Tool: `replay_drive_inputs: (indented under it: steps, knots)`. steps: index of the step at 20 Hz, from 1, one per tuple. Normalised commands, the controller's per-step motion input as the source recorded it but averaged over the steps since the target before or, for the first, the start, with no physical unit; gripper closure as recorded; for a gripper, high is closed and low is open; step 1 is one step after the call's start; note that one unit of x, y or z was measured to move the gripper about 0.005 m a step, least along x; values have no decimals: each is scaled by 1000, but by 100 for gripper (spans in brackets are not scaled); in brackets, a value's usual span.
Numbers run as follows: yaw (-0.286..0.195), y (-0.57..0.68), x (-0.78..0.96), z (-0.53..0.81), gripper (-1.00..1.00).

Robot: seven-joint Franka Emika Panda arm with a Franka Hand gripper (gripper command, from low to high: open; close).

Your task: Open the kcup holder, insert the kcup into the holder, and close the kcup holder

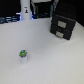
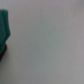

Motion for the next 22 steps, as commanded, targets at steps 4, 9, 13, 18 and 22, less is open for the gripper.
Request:
replay_drive_inputs:
  steps: [4, 9, 13, 18, 22]
  knots:
    - [-167, 521, -407, 23, -100]
    - [-173, 578, -423, 19, -100]
    - [-180, 603, -410, 5, -100]
    - [-181, 620, -397, -8, -100]
    - [-181, 621, -388, -54, -100]
